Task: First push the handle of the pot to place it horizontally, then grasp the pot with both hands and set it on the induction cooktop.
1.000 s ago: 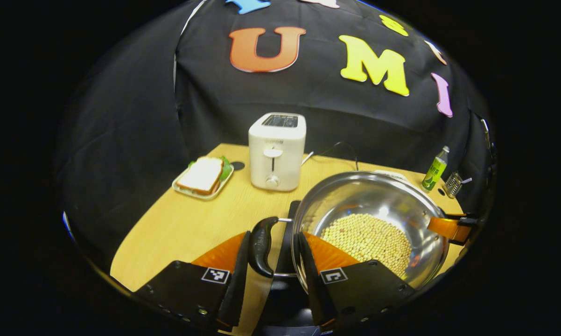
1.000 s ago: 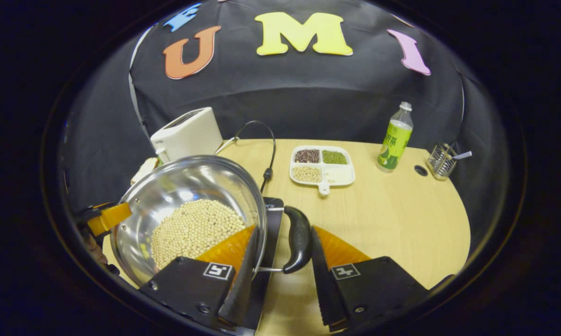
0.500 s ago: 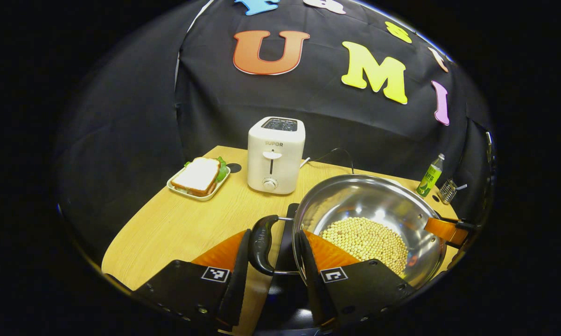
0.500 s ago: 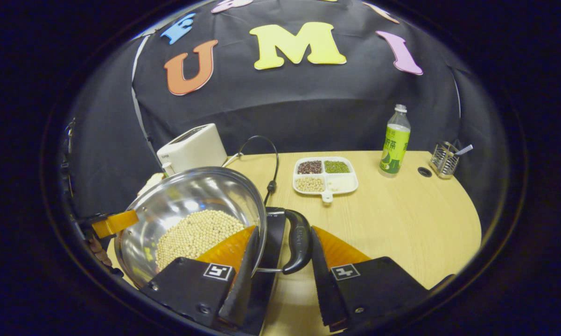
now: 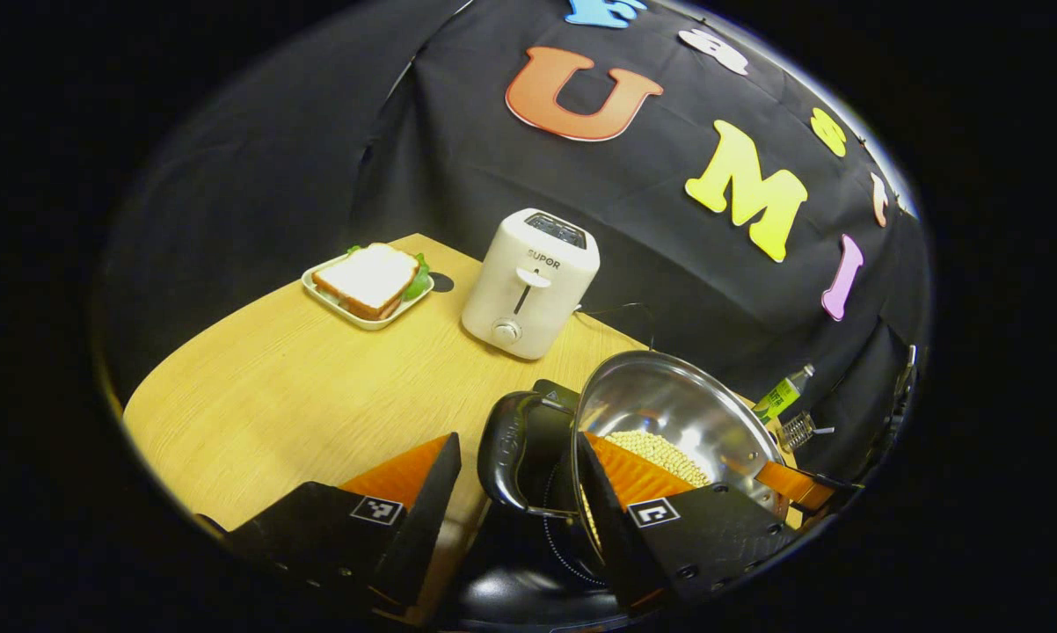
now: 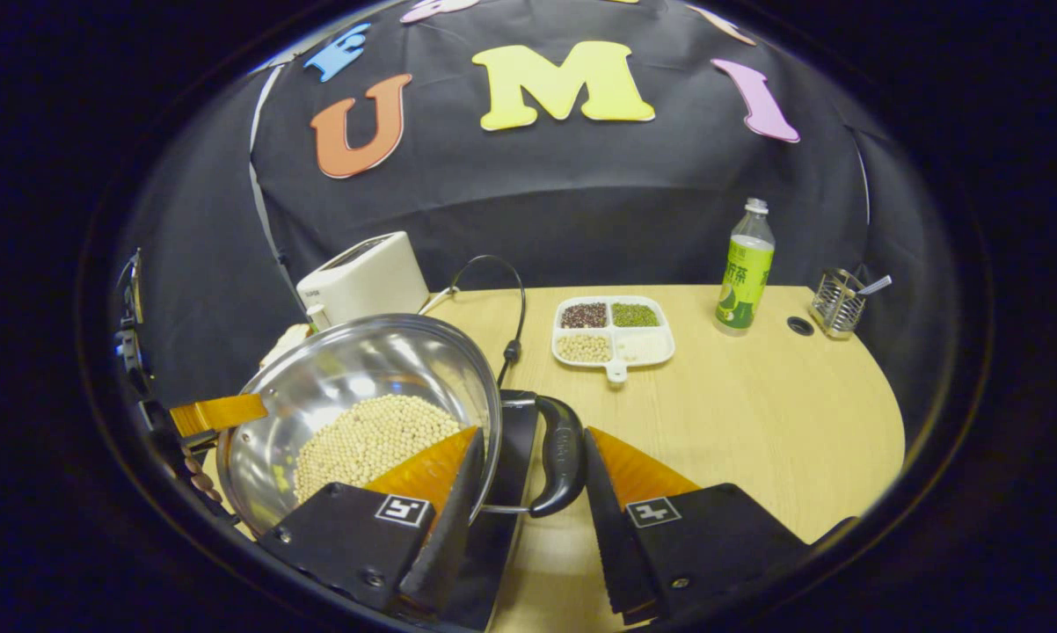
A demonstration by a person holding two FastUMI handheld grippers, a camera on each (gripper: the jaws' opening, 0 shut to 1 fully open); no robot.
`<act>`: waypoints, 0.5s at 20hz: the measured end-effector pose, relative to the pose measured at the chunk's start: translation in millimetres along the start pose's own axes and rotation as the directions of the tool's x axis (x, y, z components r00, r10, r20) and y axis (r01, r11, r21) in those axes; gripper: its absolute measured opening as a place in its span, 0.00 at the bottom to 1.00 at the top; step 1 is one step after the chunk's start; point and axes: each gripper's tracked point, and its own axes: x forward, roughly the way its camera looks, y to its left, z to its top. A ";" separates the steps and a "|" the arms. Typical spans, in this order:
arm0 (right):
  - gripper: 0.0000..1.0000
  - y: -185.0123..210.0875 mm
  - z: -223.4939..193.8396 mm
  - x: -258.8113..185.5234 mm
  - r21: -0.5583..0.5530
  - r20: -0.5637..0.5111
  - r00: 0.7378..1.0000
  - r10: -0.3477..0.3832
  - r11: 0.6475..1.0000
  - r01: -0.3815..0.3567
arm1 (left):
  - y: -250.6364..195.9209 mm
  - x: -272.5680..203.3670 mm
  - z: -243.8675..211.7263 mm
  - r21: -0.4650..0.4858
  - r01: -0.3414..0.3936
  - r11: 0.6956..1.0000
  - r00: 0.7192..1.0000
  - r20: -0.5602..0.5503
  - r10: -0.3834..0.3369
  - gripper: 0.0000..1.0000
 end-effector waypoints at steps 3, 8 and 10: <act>0.73 -5.1 12.9 -17.4 0.005 0.069 0.998 0.010 1.000 -0.010 | 0.8 -13.0 6.9 0.057 -0.040 0.998 0.999 0.032 0.038 0.81; 0.95 -9.7 30.7 -62.0 -0.043 0.168 0.986 0.013 0.999 -0.006 | -12.2 -46.6 19.7 0.106 -0.046 0.993 0.993 0.113 0.034 0.84; 0.94 -13.5 33.8 -83.1 -0.055 0.205 0.979 0.007 0.998 0.004 | -22.9 -60.7 20.0 0.117 -0.023 0.993 0.992 0.129 0.007 0.92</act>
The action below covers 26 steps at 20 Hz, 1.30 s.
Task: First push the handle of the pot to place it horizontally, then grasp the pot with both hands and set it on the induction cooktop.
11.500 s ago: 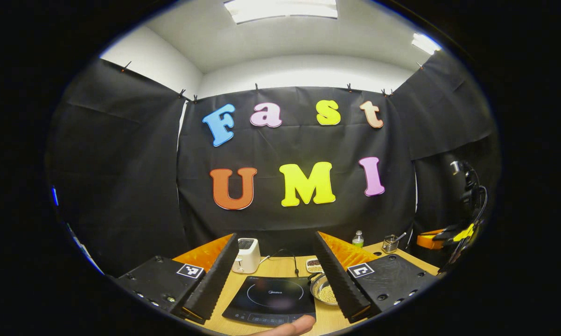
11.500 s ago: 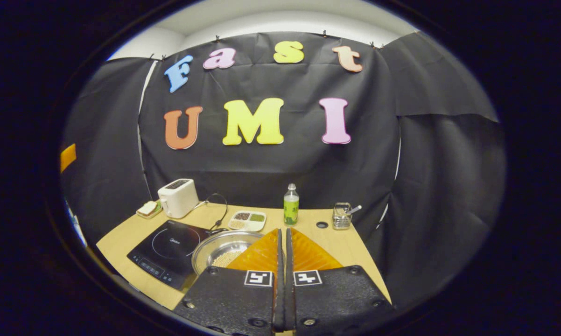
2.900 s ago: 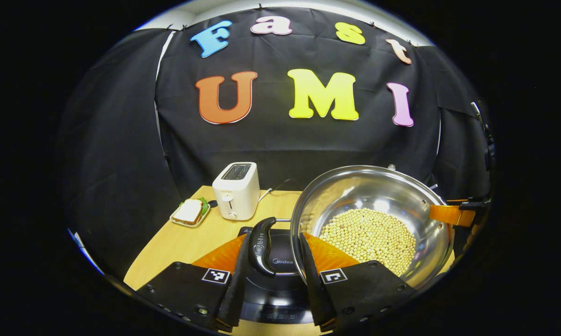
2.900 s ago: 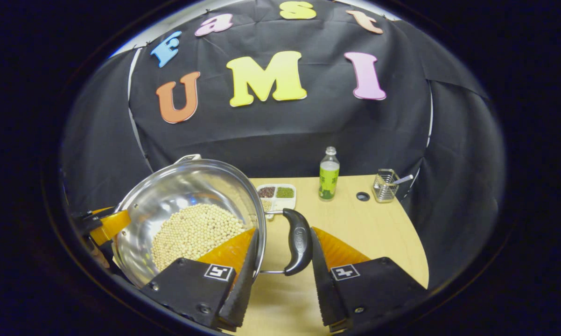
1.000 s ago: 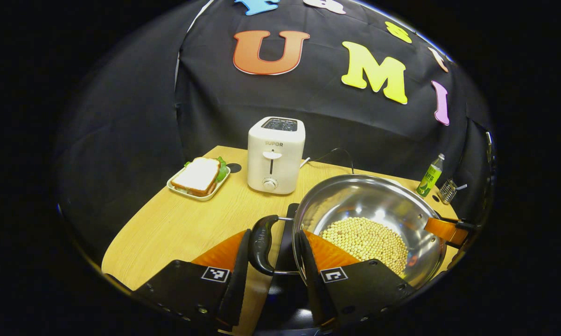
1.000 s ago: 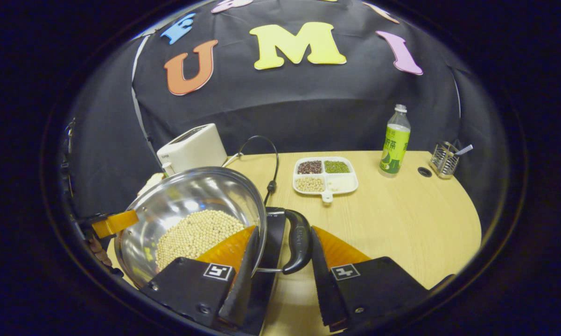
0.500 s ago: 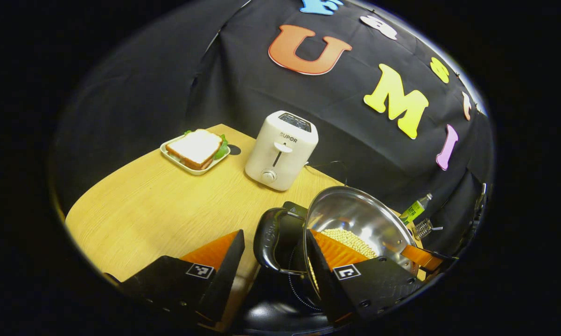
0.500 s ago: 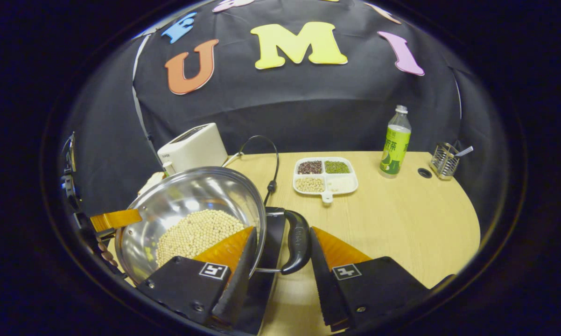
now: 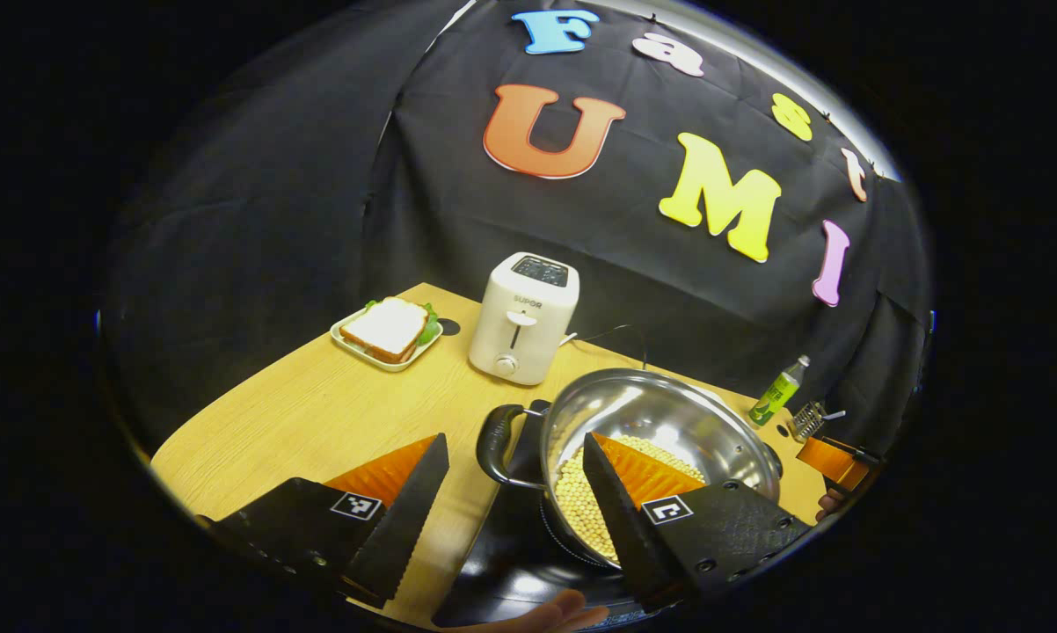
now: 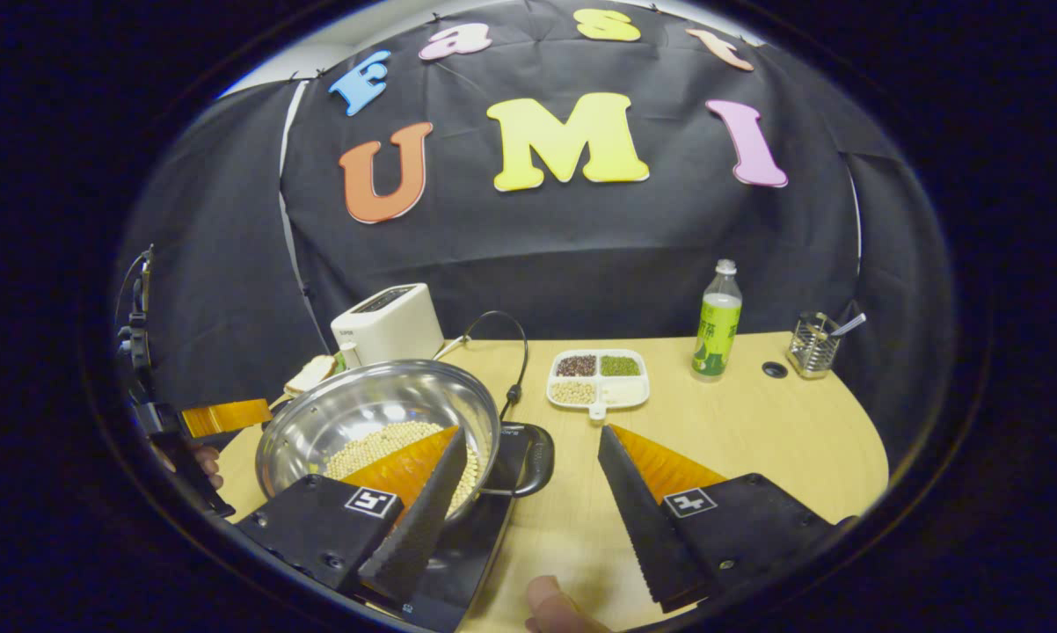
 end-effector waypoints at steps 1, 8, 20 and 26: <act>0.95 -0.7 2.6 -11.0 -0.002 0.017 1.000 -0.001 1.000 0.001 | -2.5 -6.2 0.5 0.008 0.001 1.000 1.000 0.005 -0.001 0.77; 0.98 -16.5 1.7 -73.4 0.003 0.060 0.998 -0.025 1.000 0.025 | -27.7 -42.5 11.0 0.094 -0.022 0.995 0.996 0.094 0.013 0.96; 0.96 -58.6 18.9 -187.6 0.002 0.216 0.971 -0.106 0.994 0.108 | -89.2 -115.5 23.3 0.186 -0.035 0.982 0.963 0.270 -0.017 0.95; 0.96 -85.7 45.7 -241.3 -0.020 0.296 0.940 -0.167 0.983 0.181 | -143.1 -158.6 41.1 0.204 0.034 0.978 0.948 0.303 -0.096 0.95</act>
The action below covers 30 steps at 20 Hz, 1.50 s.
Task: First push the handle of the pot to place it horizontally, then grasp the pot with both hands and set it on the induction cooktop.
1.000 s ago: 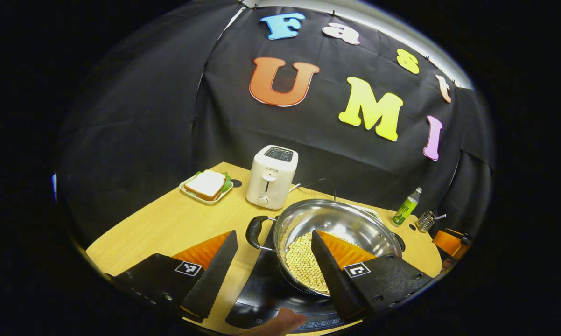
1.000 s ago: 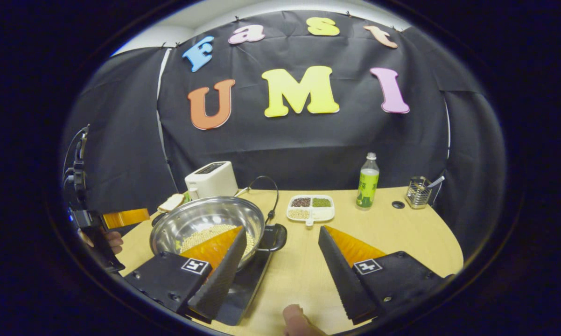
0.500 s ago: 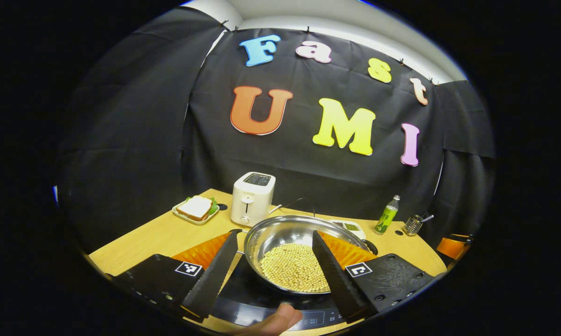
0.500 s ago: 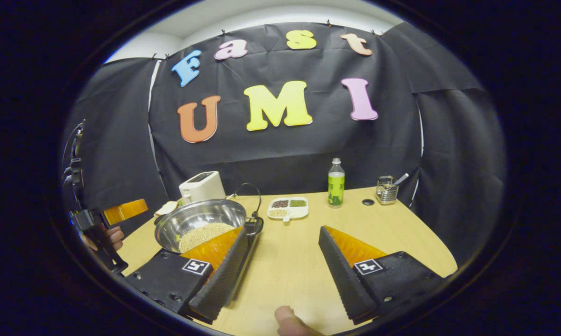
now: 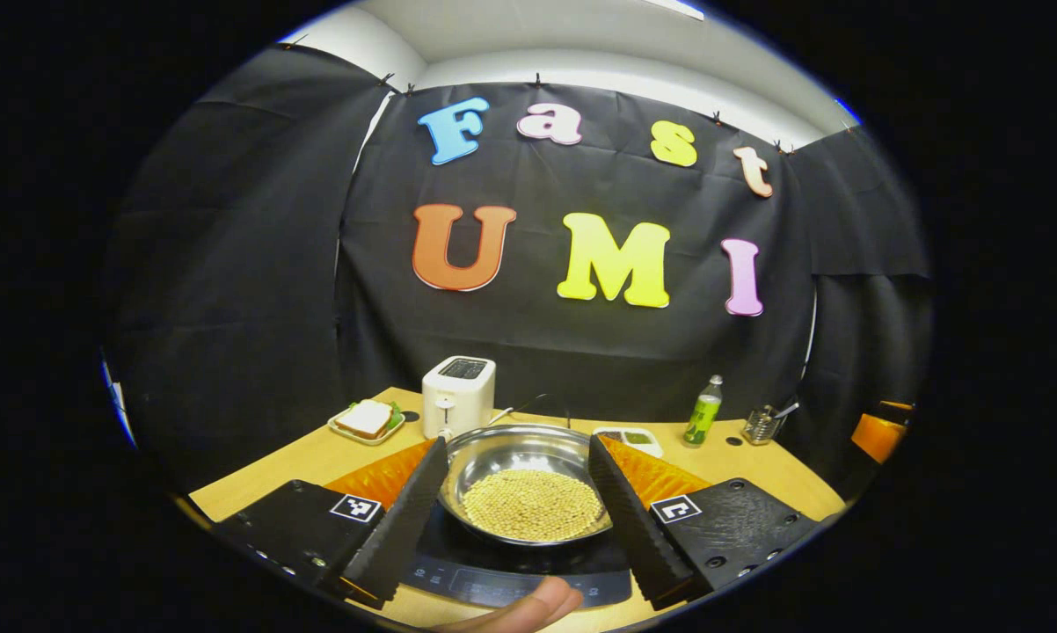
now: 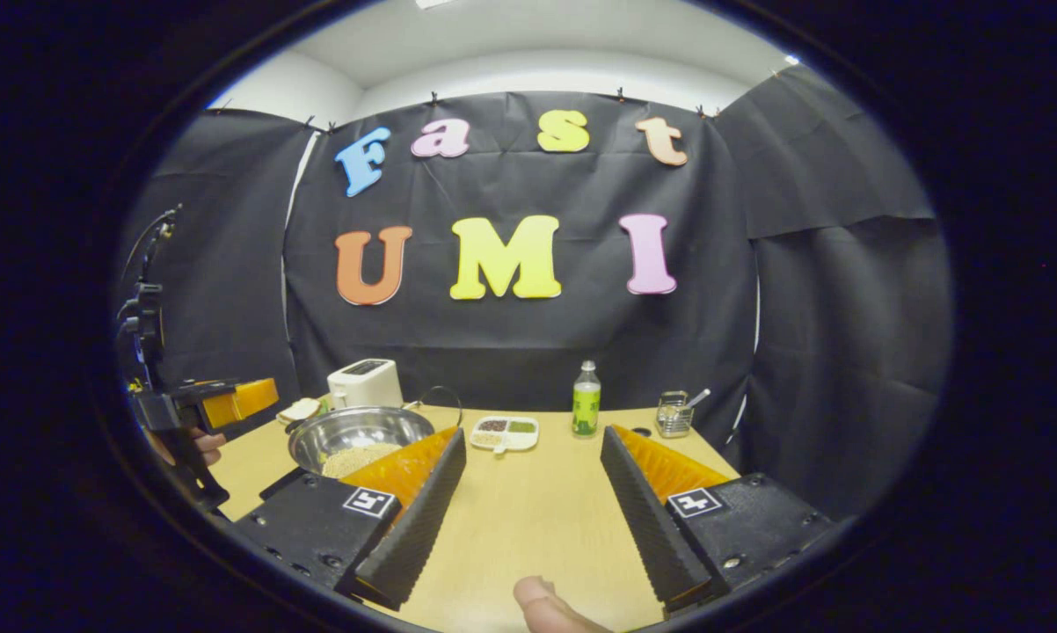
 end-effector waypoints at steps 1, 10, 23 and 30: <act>0.96 -6.8 4.7 -5.8 0.005 0.006 1.000 -0.011 1.000 0.011 | -5.9 -4.3 7.4 -0.004 0.009 1.000 1.000 0.010 -0.009 0.95; 0.96 -55.4 42.2 -49.3 0.036 0.062 0.996 -0.060 0.998 0.057 | -41.1 -51.7 62.9 0.083 -0.018 0.996 0.995 0.096 0.010 0.95; 0.96 -106.5 87.6 -110.2 0.057 0.197 0.975 -0.101 0.994 0.091 | -102.2 -105.5 86.9 0.086 0.030 0.996 0.988 0.147 -0.043 0.95; 0.96 -122.8 85.1 -120.3 0.054 0.203 0.969 -0.142 0.990 0.134 | -124.9 -123.9 75.0 0.127 0.039 0.991 0.987 0.152 -0.059 0.95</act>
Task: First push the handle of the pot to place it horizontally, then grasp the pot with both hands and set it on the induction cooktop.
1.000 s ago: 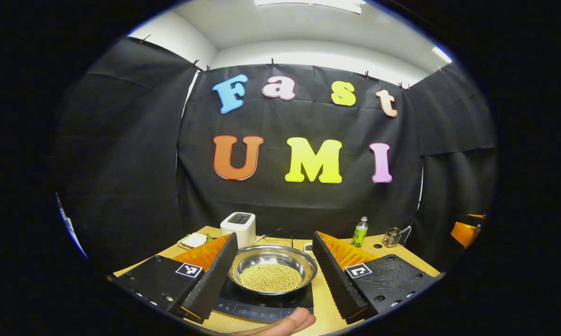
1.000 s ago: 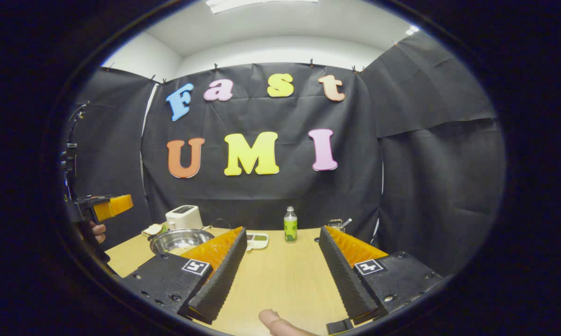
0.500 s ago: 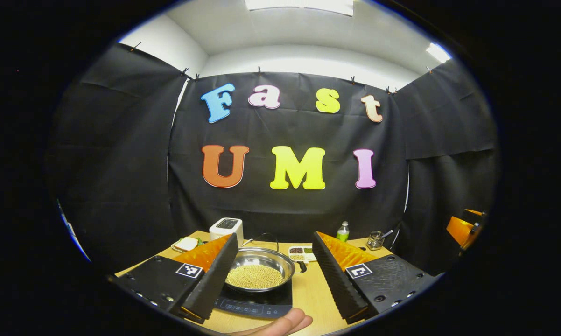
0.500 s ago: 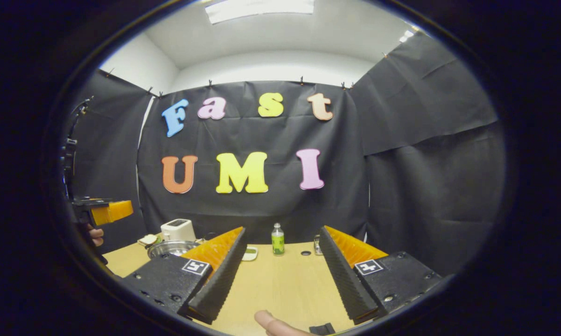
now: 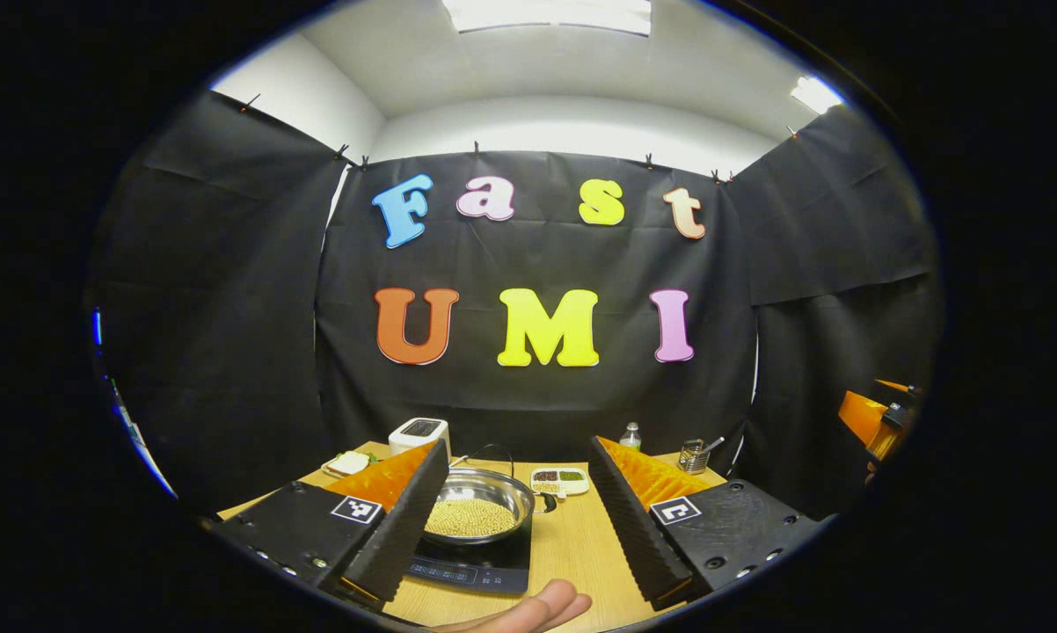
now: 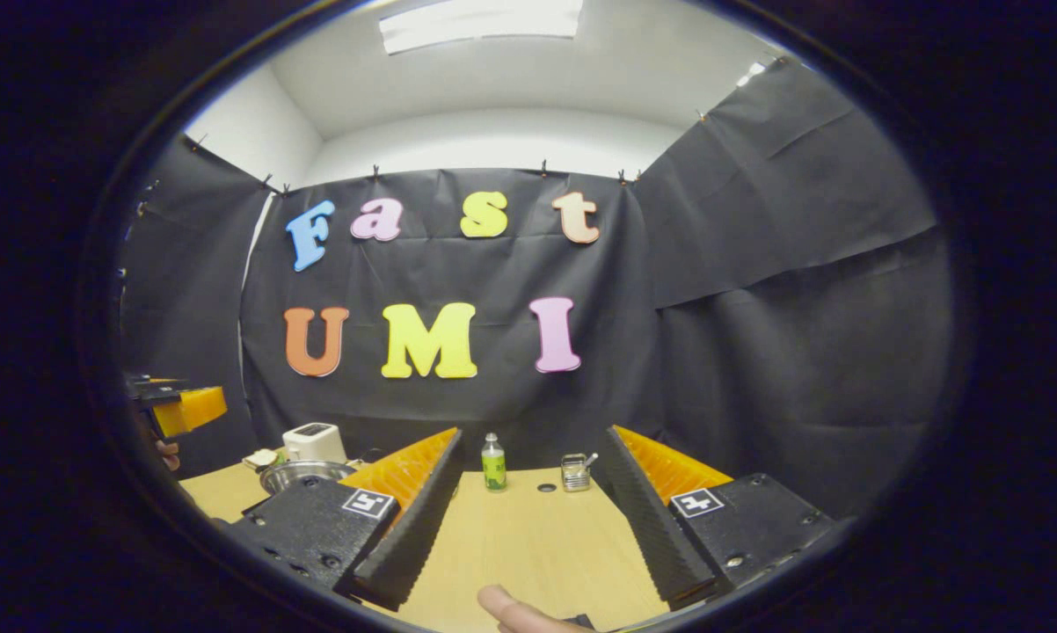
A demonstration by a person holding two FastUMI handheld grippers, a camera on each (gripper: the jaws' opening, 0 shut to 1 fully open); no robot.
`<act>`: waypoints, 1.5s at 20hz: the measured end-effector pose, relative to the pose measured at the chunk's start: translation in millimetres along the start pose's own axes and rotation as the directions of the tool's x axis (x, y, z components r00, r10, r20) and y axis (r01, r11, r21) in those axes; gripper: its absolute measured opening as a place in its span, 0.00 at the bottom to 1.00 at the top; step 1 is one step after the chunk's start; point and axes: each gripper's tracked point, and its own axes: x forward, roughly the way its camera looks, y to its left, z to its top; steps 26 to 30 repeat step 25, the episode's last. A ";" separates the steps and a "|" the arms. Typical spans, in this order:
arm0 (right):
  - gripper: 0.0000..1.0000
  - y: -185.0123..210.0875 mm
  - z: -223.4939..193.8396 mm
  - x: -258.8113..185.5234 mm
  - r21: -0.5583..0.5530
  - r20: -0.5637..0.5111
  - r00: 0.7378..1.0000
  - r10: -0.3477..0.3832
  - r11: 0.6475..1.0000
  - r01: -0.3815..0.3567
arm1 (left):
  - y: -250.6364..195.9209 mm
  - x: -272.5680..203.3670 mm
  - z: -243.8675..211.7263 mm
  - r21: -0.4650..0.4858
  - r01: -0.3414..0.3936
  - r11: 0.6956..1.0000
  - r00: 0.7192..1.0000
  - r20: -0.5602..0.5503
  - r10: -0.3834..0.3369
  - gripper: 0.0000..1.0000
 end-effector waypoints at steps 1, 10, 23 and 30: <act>0.96 0.5 -0.6 1.5 0.001 -0.001 1.000 0.005 1.000 -0.005 | -0.9 -0.5 -2.1 0.015 -0.001 1.000 1.000 -0.005 0.001 0.95; 0.99 9.3 -5.4 3.6 0.012 0.007 0.999 0.050 0.999 -0.050 | 3.7 -1.2 -2.0 0.012 -0.005 1.000 1.000 0.004 0.005 0.95; 0.99 24.0 -16.1 3.9 -0.001 0.001 0.996 0.086 0.996 -0.086 | 7.3 -2.2 -3.9 0.037 -0.020 0.999 1.000 0.020 0.020 0.95; 0.96 25.6 -17.5 3.8 -0.006 0.000 0.996 0.091 0.996 -0.091 | 9.4 -1.9 -3.9 0.045 -0.032 0.998 0.999 0.028 0.031 0.95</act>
